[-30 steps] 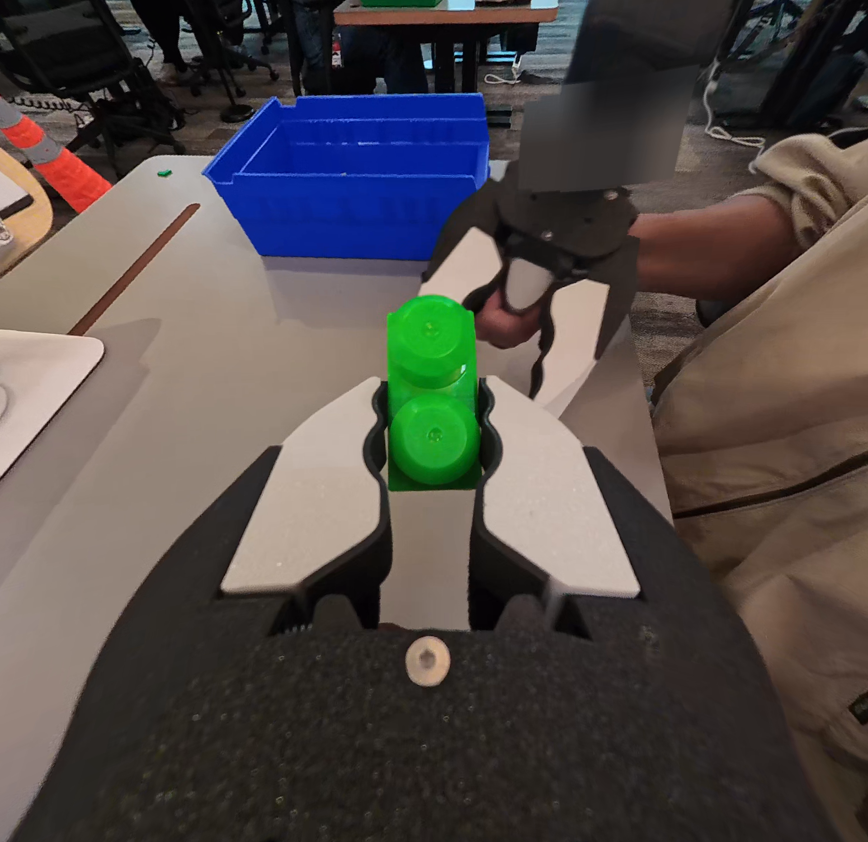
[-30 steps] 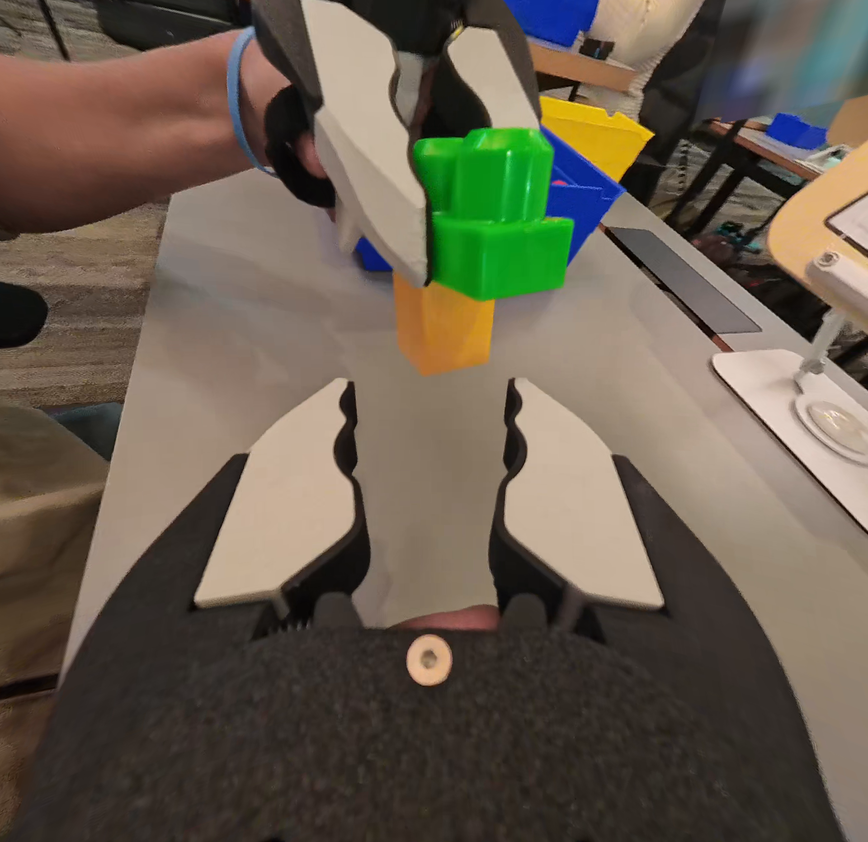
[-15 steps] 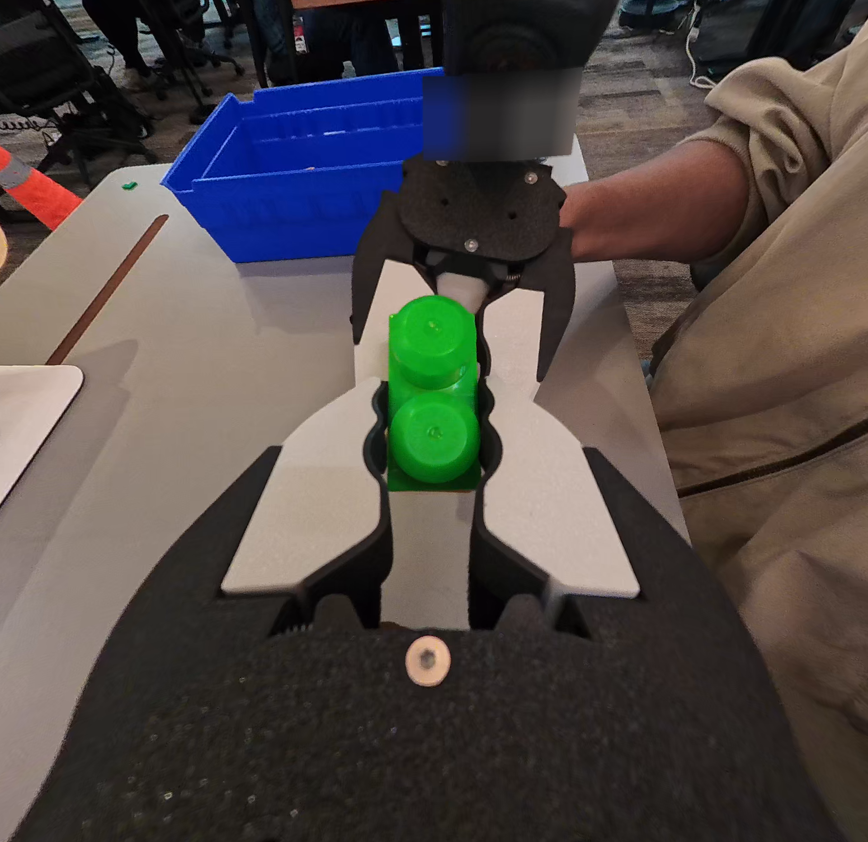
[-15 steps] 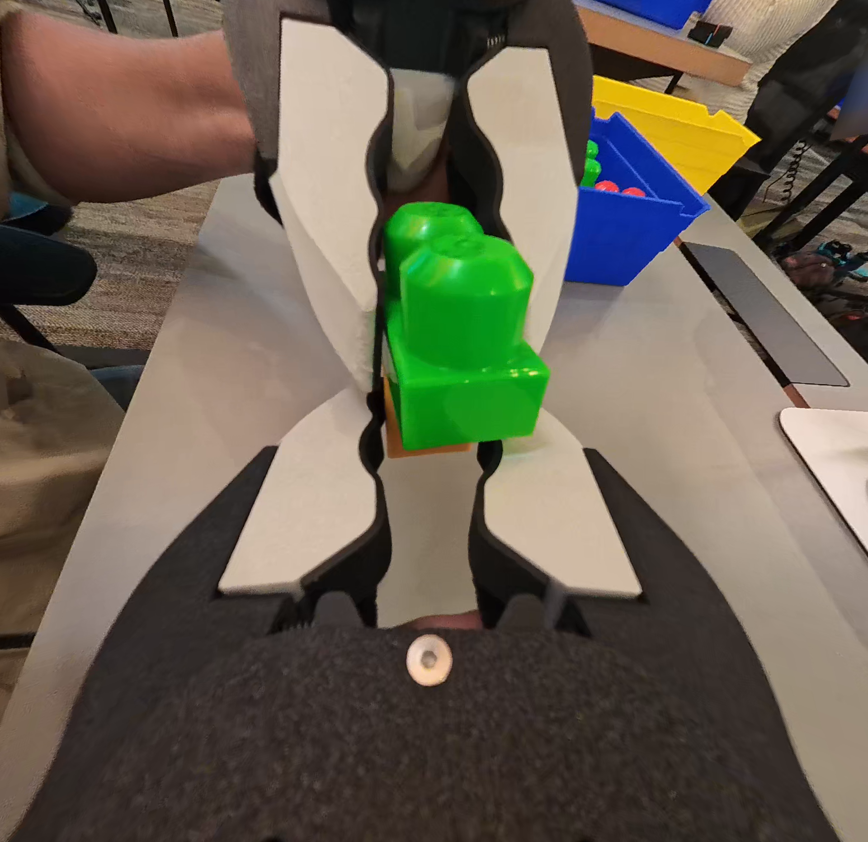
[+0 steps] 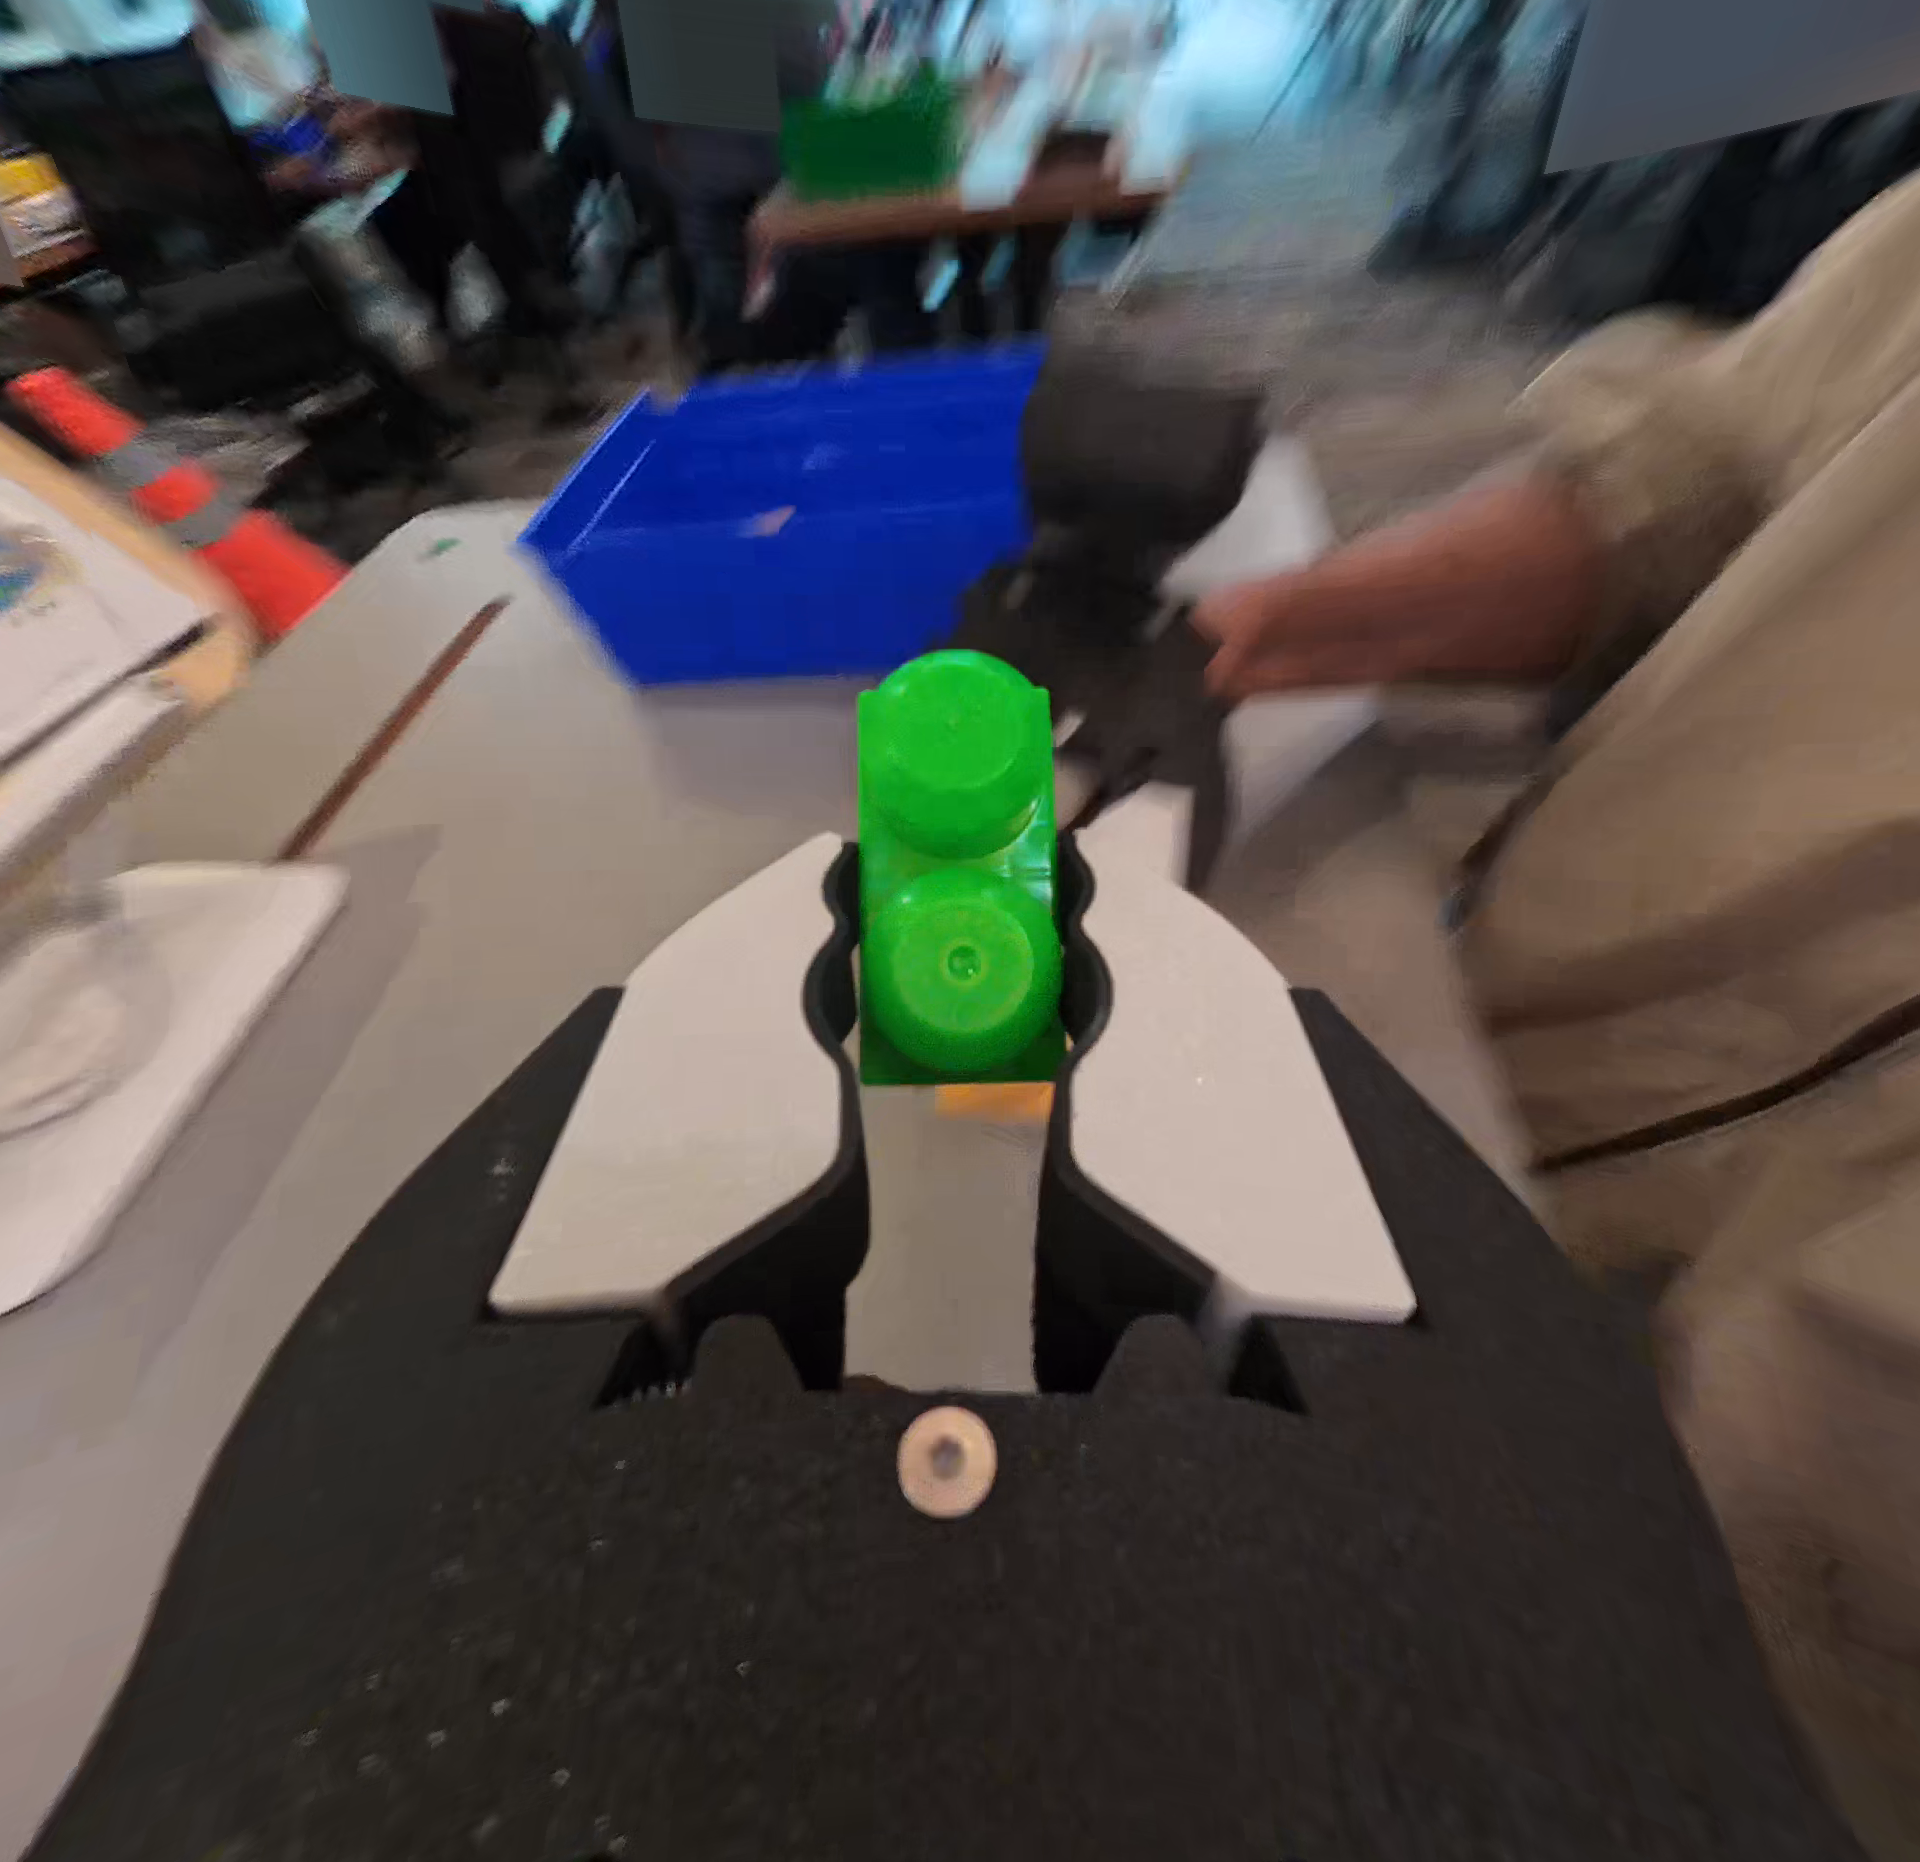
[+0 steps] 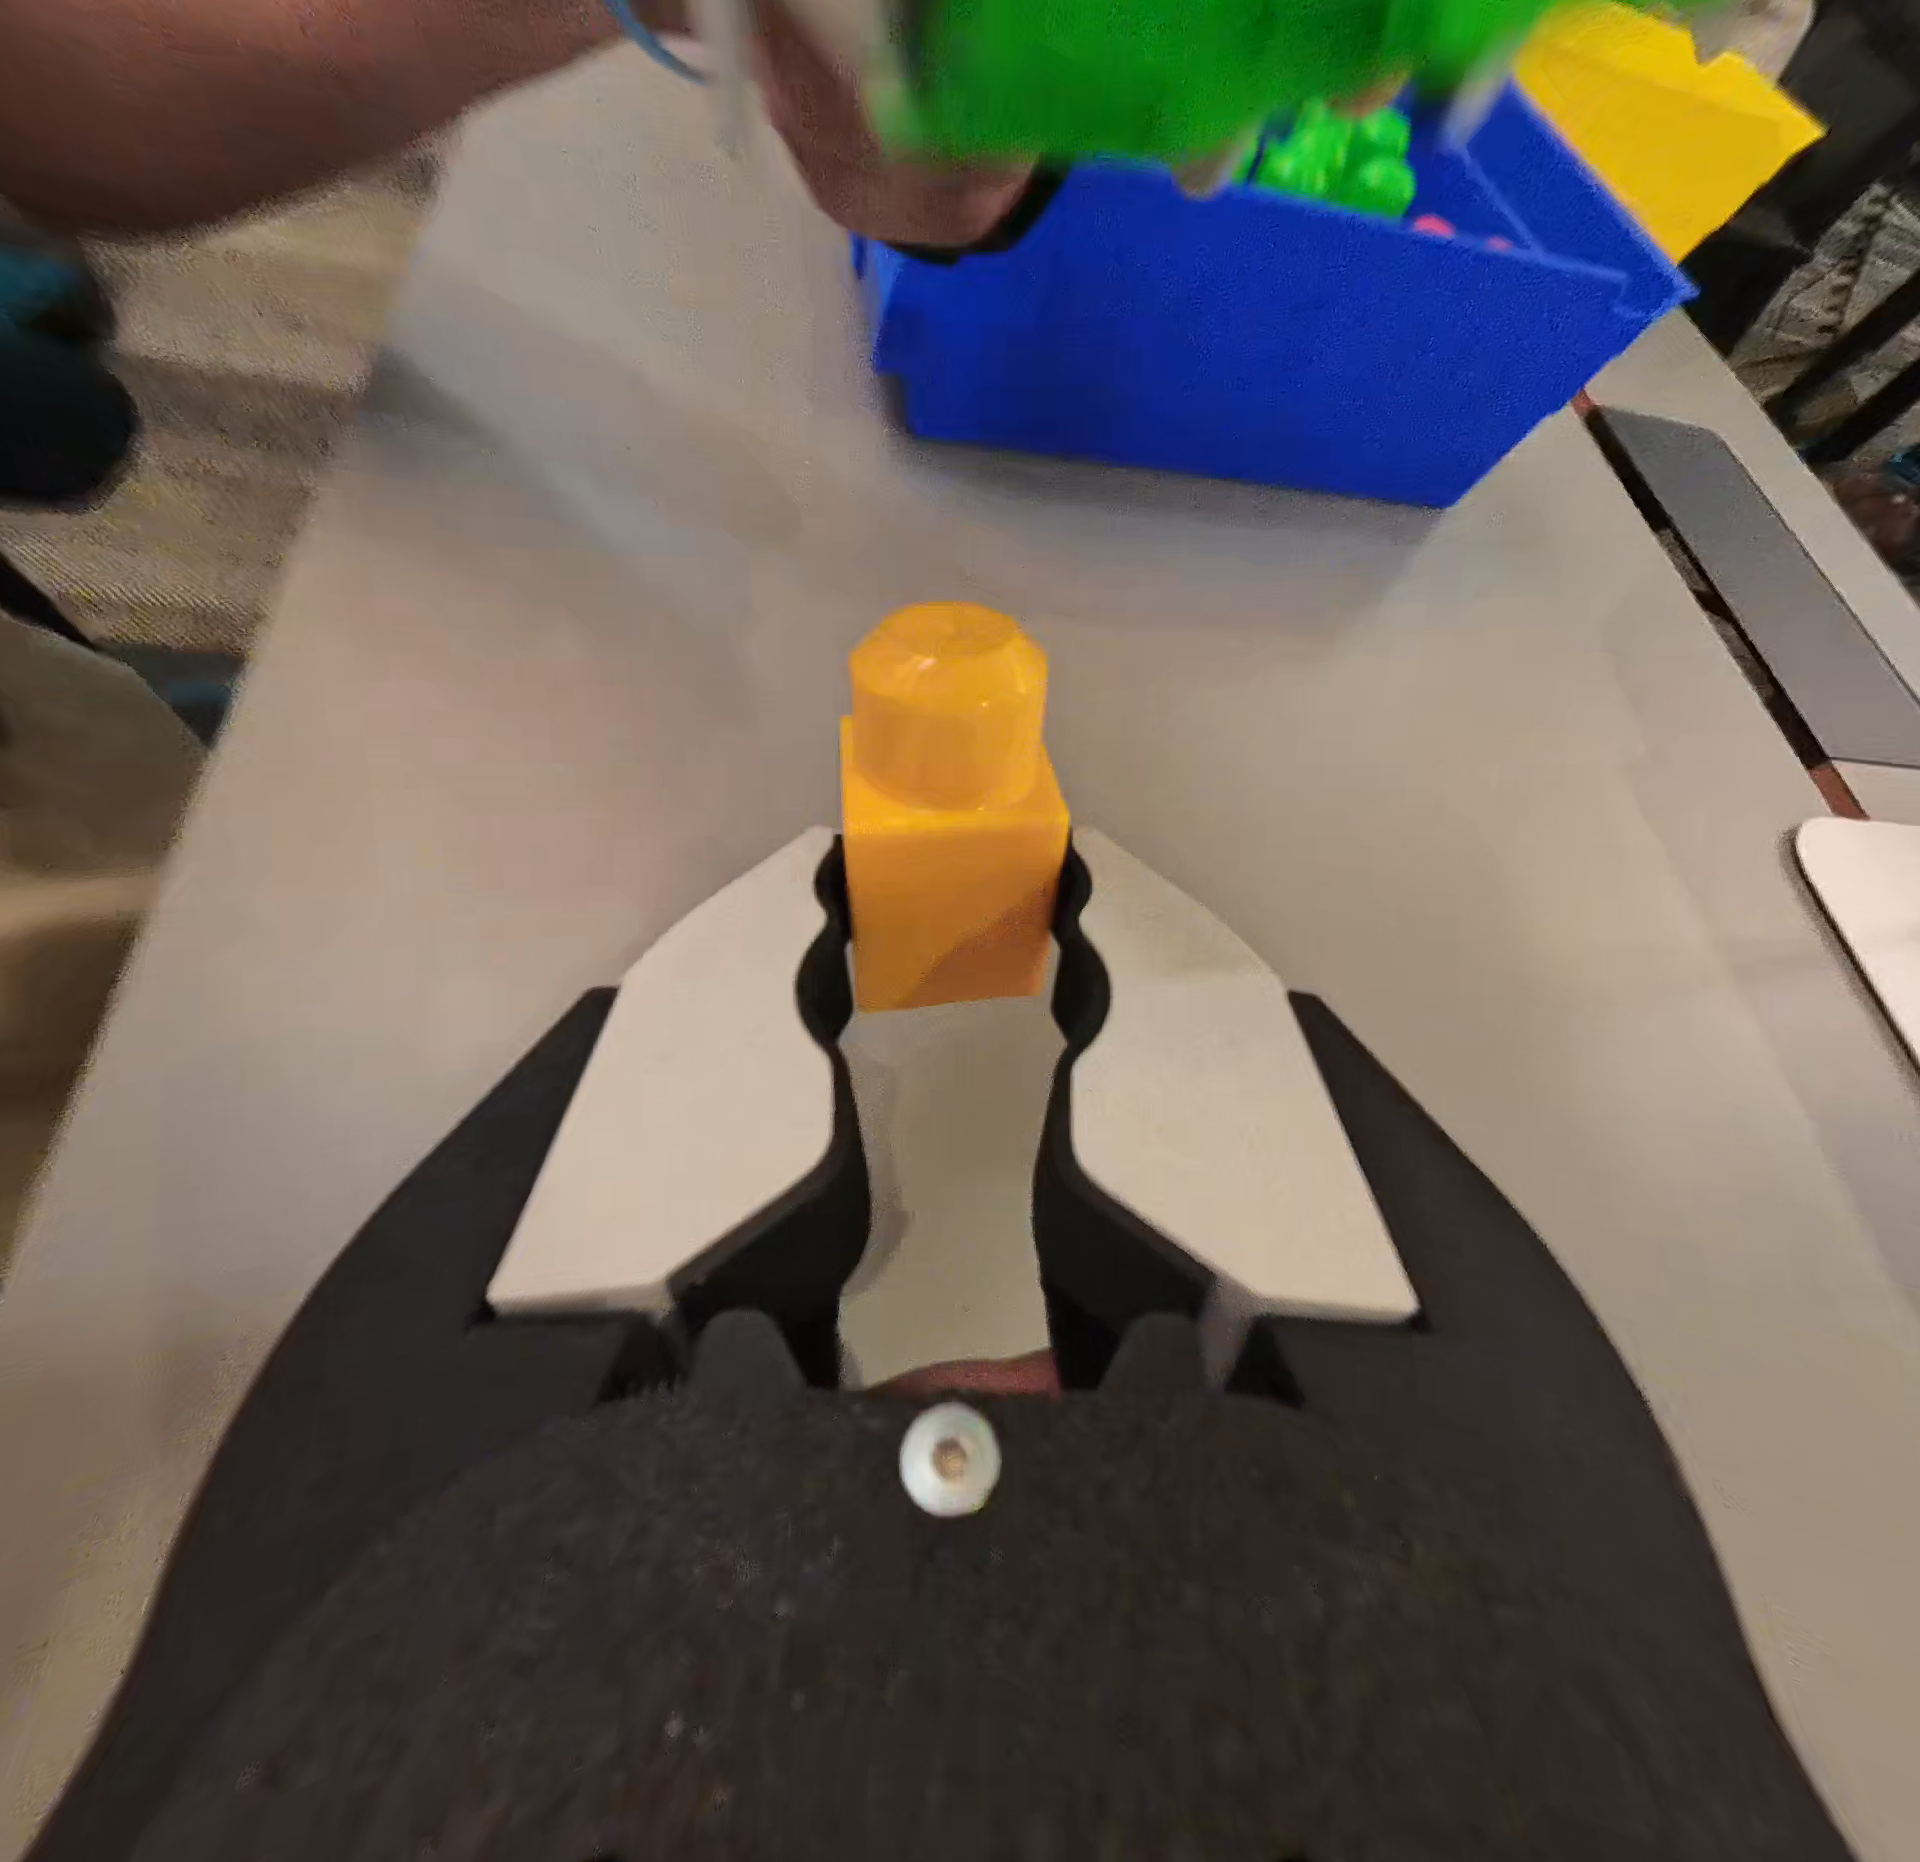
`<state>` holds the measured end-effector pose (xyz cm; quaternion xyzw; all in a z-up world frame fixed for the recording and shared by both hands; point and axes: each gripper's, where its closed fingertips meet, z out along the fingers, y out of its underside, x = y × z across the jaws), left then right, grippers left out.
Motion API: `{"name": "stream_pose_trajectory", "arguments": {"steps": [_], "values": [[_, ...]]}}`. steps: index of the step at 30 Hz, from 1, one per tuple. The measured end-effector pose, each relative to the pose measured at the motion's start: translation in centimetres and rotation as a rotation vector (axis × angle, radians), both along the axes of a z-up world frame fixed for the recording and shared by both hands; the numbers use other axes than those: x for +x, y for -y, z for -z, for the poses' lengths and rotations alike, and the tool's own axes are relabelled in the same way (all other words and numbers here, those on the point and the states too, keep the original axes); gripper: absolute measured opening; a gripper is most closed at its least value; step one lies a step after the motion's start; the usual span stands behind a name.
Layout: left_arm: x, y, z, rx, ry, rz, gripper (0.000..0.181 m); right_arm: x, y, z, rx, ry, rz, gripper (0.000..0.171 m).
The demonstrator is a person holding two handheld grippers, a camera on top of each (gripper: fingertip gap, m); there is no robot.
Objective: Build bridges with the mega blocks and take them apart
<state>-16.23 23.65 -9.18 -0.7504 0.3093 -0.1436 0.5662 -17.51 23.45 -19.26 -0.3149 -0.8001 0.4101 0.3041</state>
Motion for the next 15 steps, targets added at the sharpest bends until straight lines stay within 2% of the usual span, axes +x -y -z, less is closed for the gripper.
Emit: {"name": "stream_pose_trajectory", "arguments": {"steps": [1,3,8,11,15], "values": [[-0.8,-0.2,0.7,-0.010,-0.102,-0.045,0.036,0.0,-0.4,-0.3,0.026,-0.003,0.018,0.037],[-0.6,0.0,0.8,-0.039,-0.070,-0.026,0.035,-0.1,-1.4,-0.8,0.022,-0.004,0.048,0.037],[-1.7,-0.5,2.0,-0.057,-0.056,-0.136,0.035,1.7,-3.8,-2.6,0.104,-0.058,0.208,0.037],[-2.1,-0.4,3.2,-0.065,-0.046,-0.253,0.036,4.3,-5.4,-5.0,0.168,-0.159,0.405,0.037],[-3.0,-0.5,4.3,-0.071,-0.018,-0.464,0.036,7.6,-7.2,-8.0,0.103,-0.310,0.694,0.037]]}}
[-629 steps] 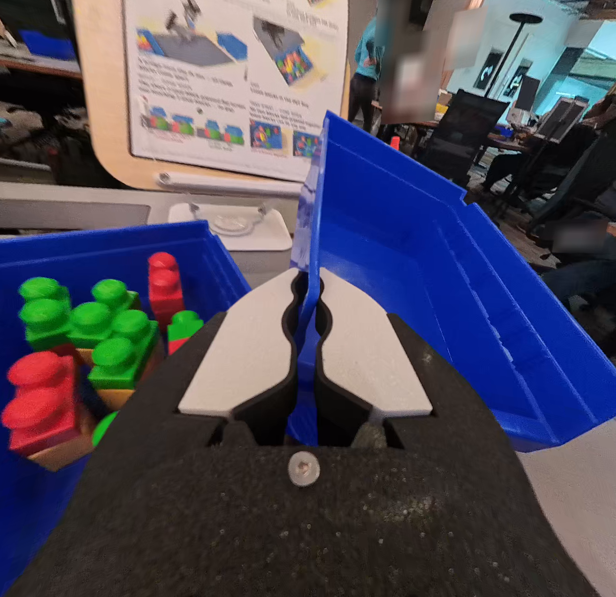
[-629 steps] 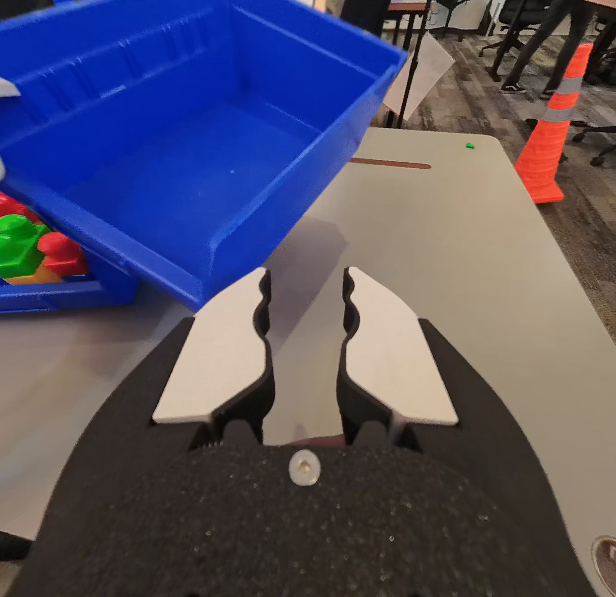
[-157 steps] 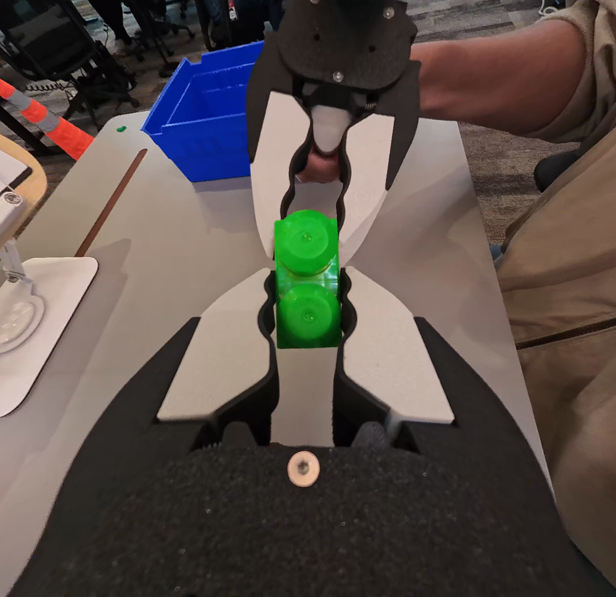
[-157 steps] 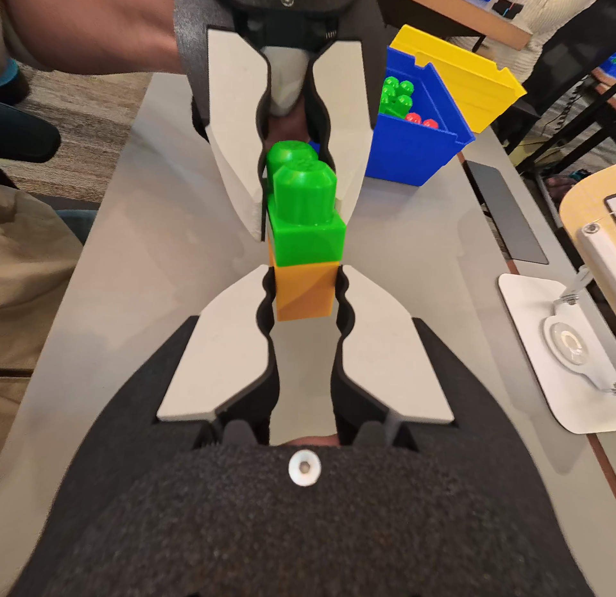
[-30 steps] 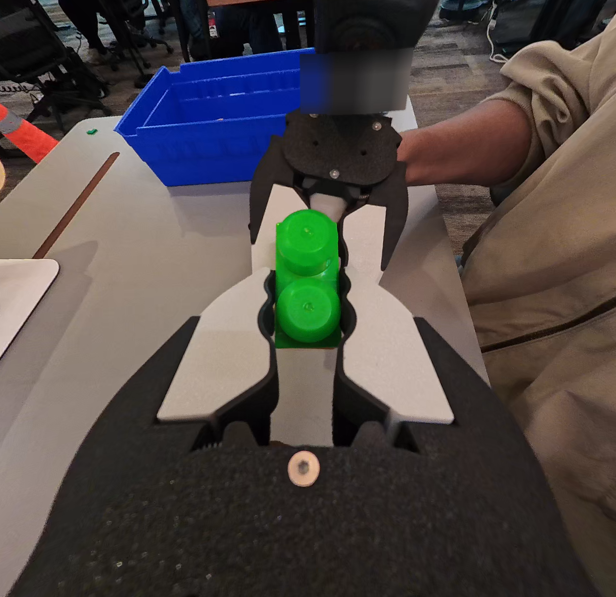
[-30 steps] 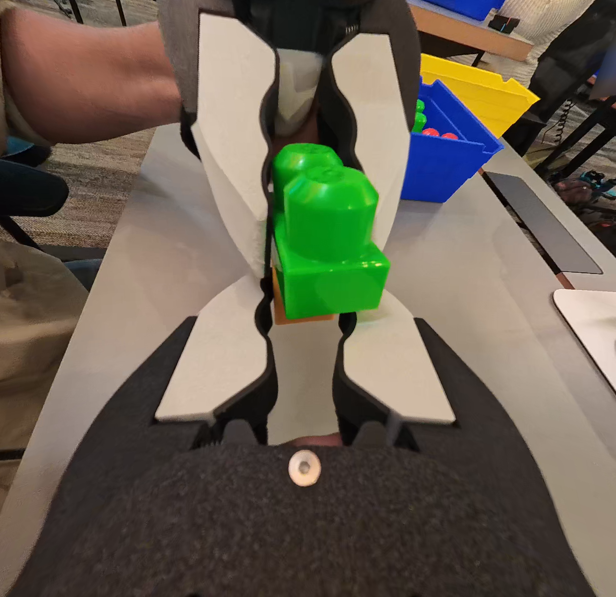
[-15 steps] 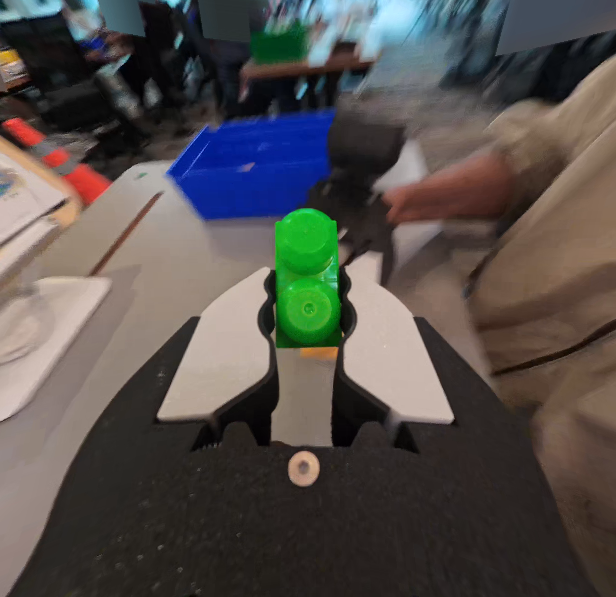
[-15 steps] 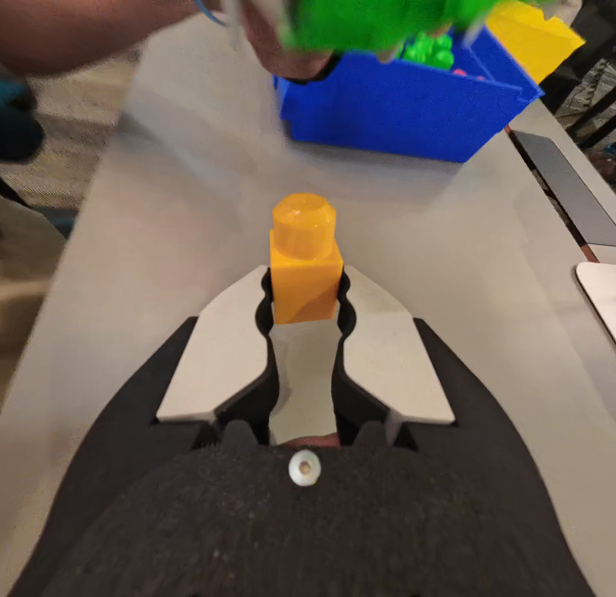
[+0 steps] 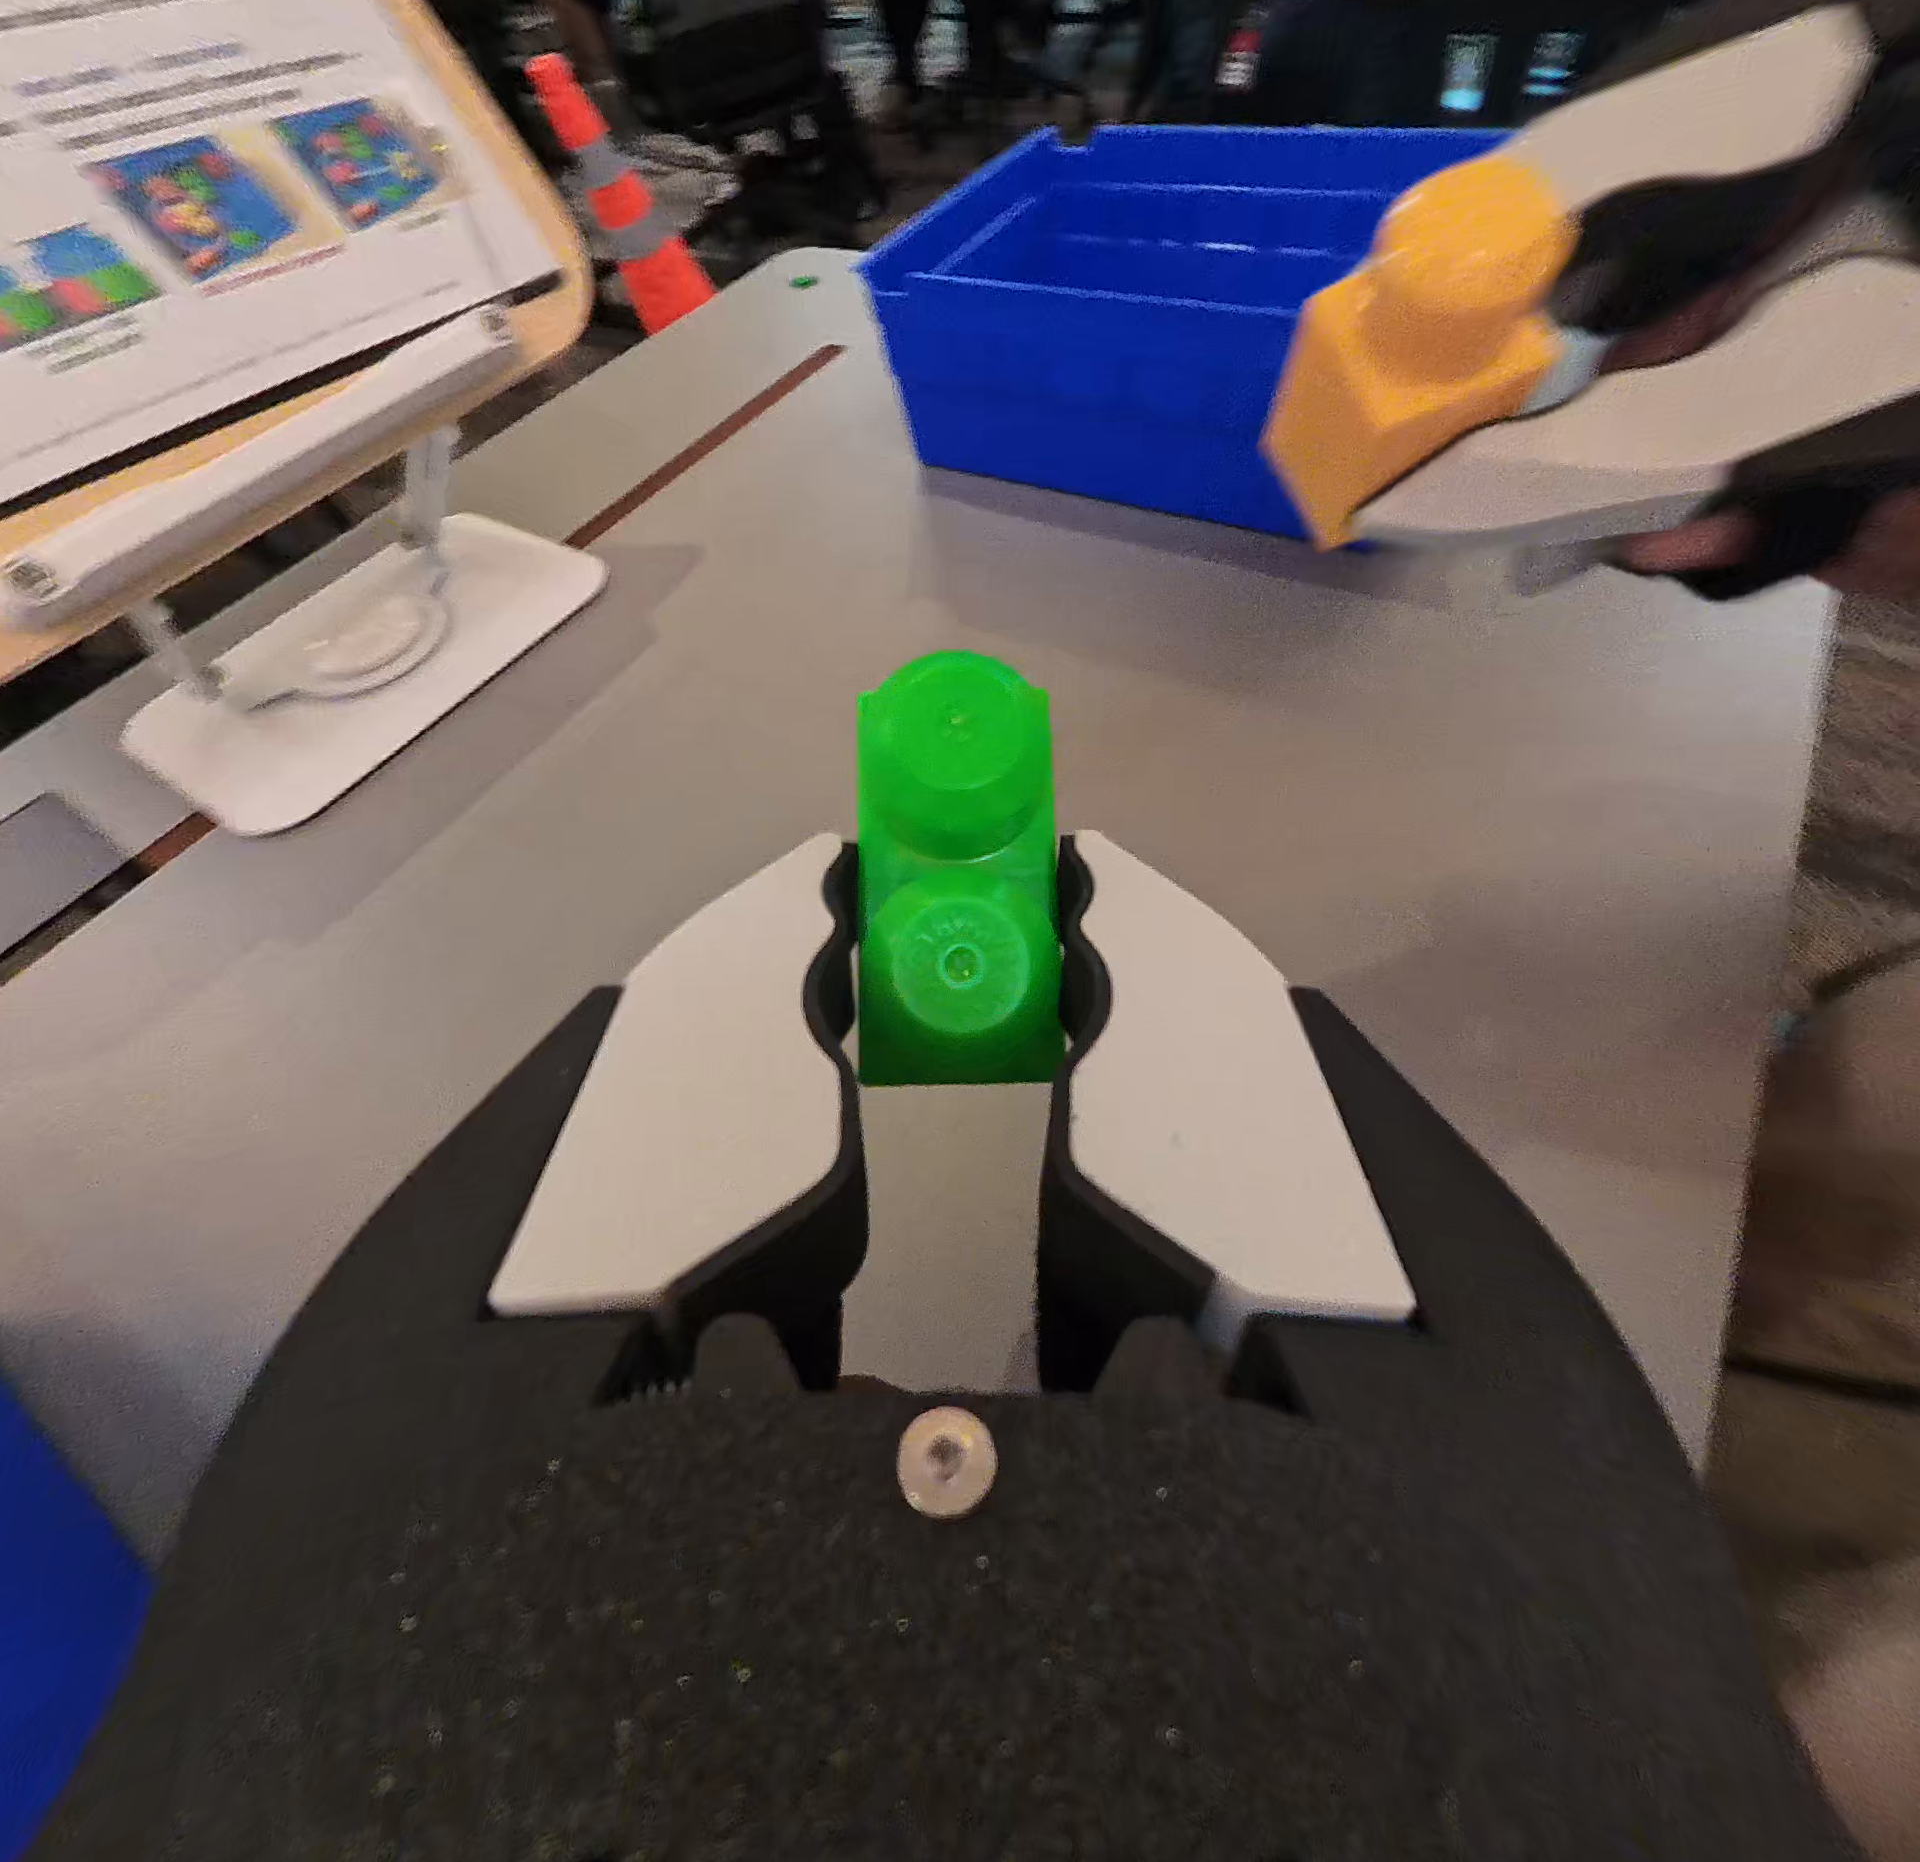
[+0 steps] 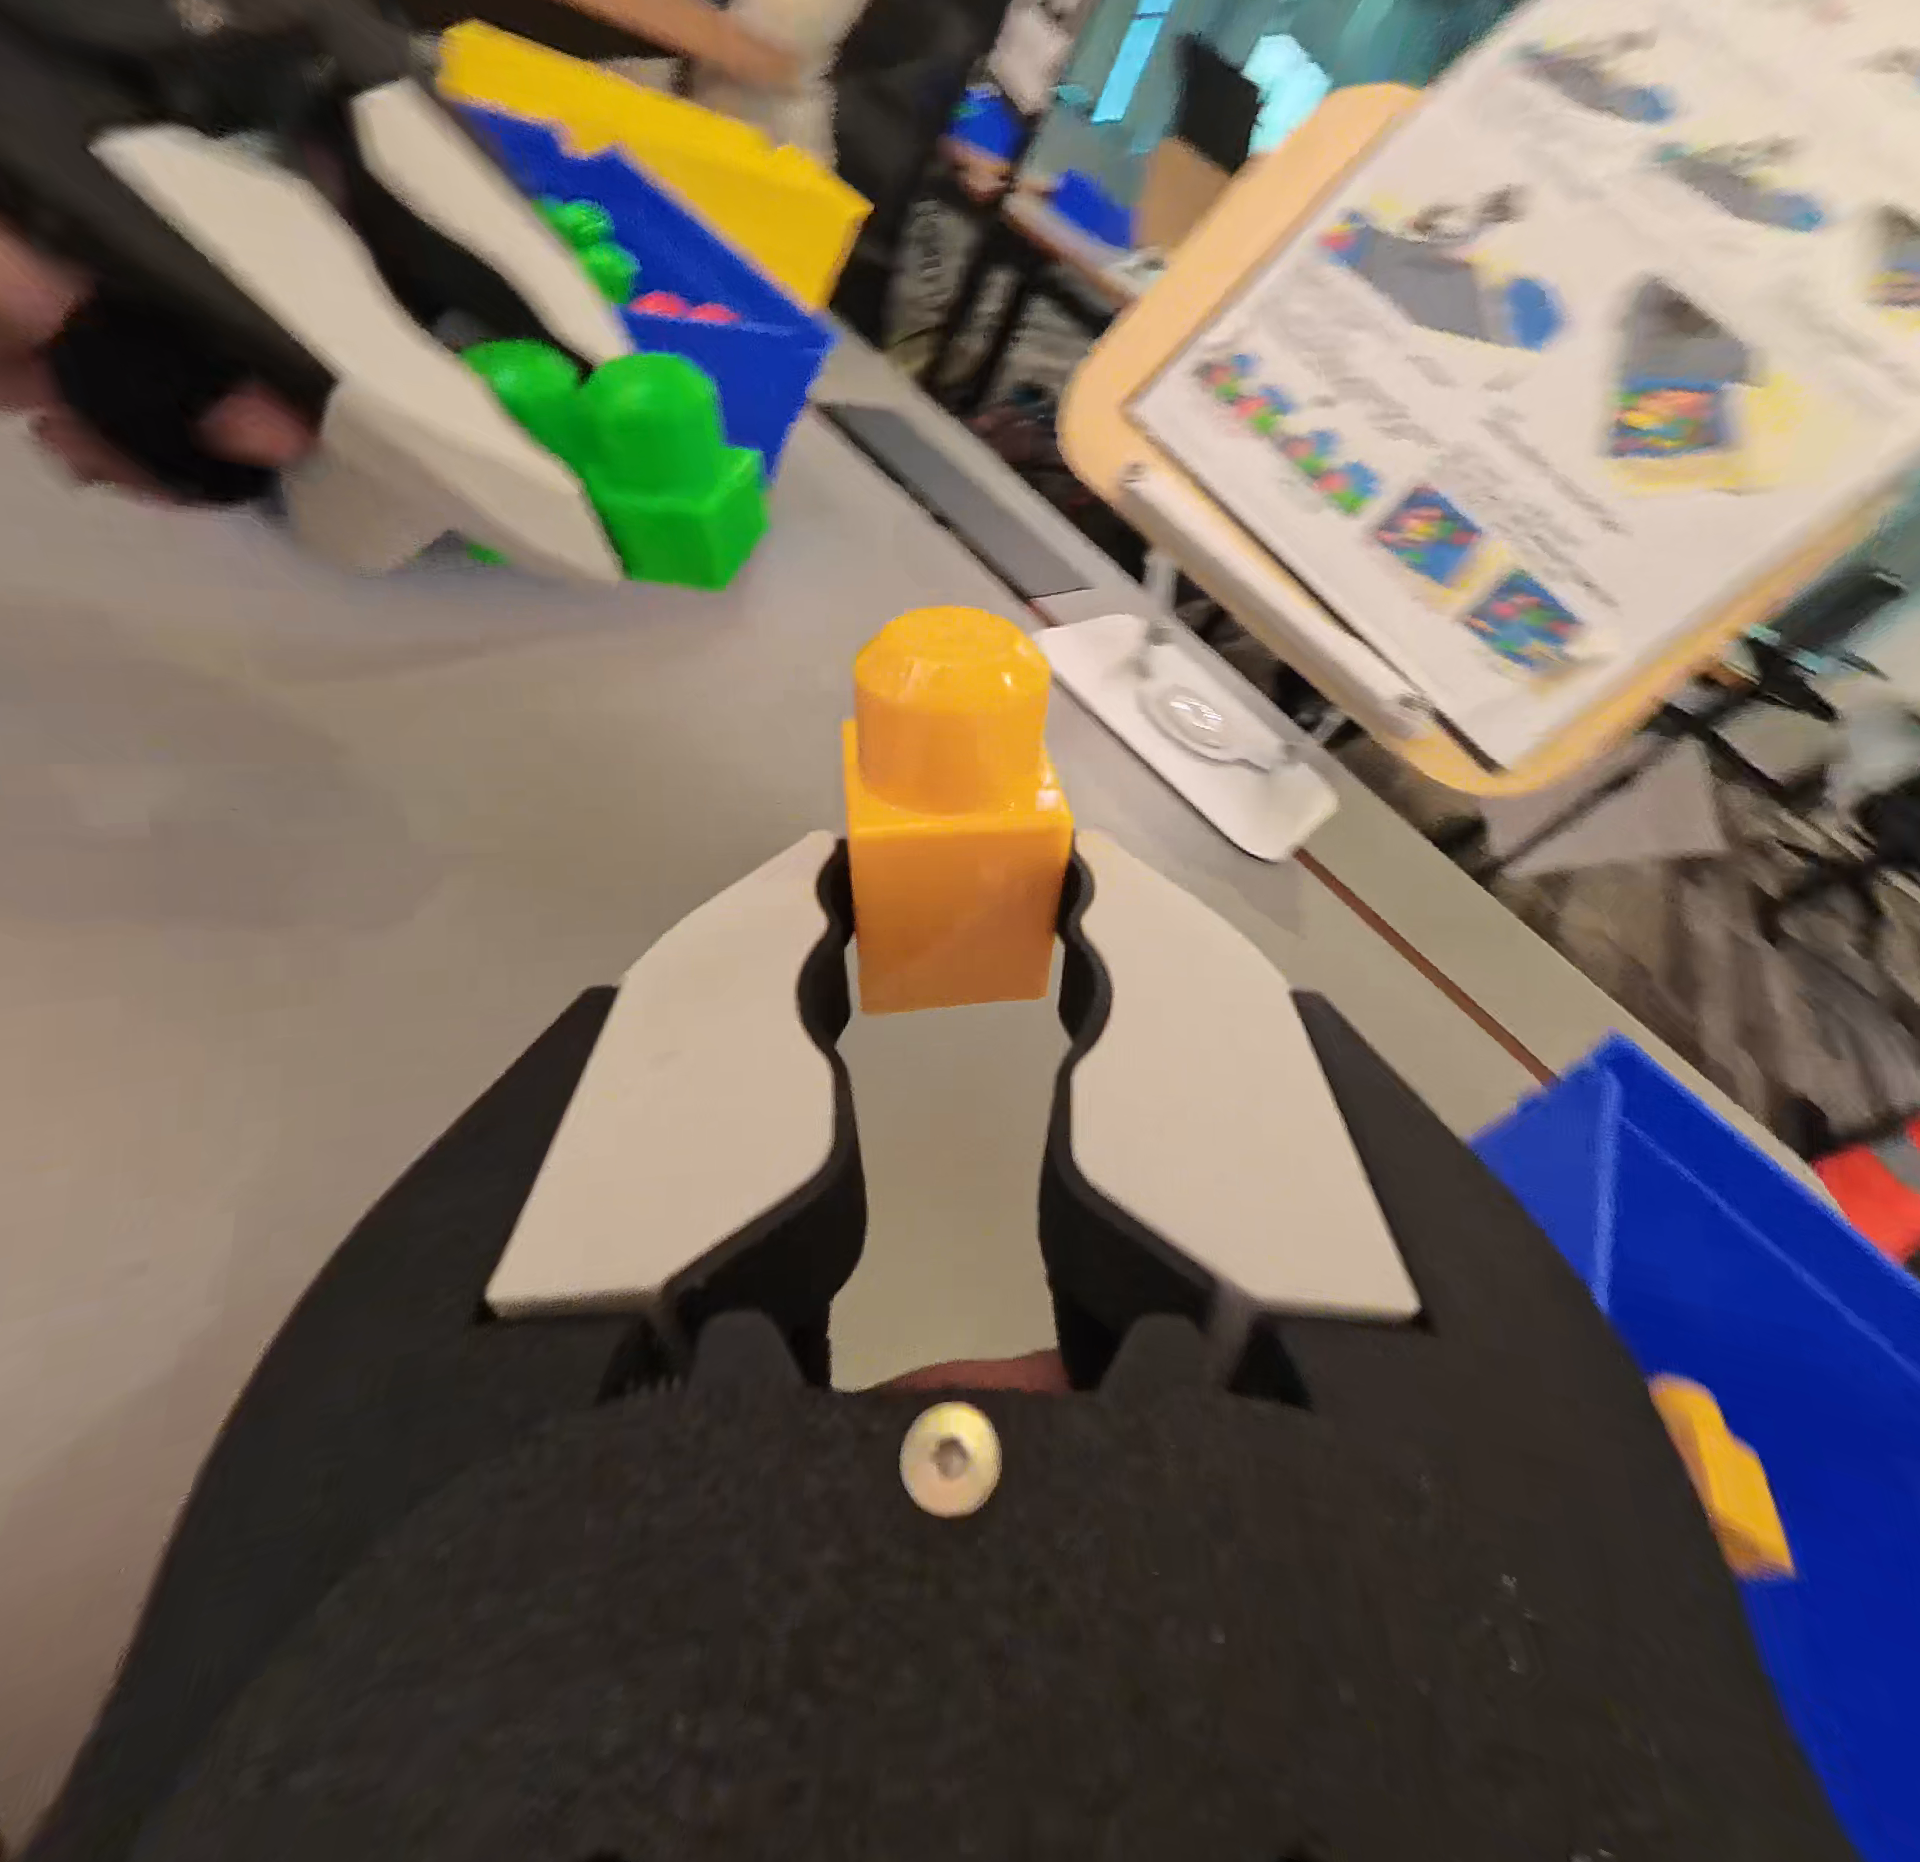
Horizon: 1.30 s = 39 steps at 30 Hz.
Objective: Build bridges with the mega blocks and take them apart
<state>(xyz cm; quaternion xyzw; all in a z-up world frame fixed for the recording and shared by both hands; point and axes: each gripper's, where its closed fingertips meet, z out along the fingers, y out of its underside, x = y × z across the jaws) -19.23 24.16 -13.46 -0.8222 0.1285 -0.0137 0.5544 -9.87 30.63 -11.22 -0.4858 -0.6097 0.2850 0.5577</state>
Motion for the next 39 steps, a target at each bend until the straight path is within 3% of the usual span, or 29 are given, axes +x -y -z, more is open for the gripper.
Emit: {"name": "stream_pose_trajectory", "arguments": {"steps": [1,4,14,17,20,24,28,33,39], "values": [[-0.6,-0.1,0.0,0.006,0.010,-0.073,0.036,0.7,-0.4,-0.4,-0.027,-0.044,0.058,0.037],[0.1,0.0,-0.1,0.009,0.019,-0.061,0.036,2.2,-1.2,-0.3,-0.117,-0.135,0.174,0.037],[-1.2,0.6,-1.2,0.041,0.067,-0.125,0.036,4.1,-3.0,-0.2,-0.149,-0.152,0.263,0.037],[-1.4,0.7,-1.0,0.027,0.081,-0.124,0.036,5.5,-6.2,-1.8,-0.120,-0.158,0.335,0.037],[-1.4,0.7,-0.9,0.023,0.079,-0.121,0.036,7.5,-13.1,-2.9,-0.194,-0.143,0.423,0.037],[-0.9,0.5,-0.7,0.016,0.074,-0.106,0.036,8.6,-24.5,0.1,-0.266,0.016,0.552,0.037],[-0.5,0.5,-0.5,0.003,0.067,-0.089,0.036,6.4,-31.4,6.5,-0.449,0.179,0.559,0.037],[-0.2,0.5,-0.4,-0.011,0.043,-0.085,0.036,4.1,-34.2,12.4,-0.489,0.394,0.610,0.037],[-0.2,0.5,-0.2,-0.017,0.028,-0.083,0.036,3.7,-34.7,14.8,-0.517,0.464,0.679,0.038]]}}
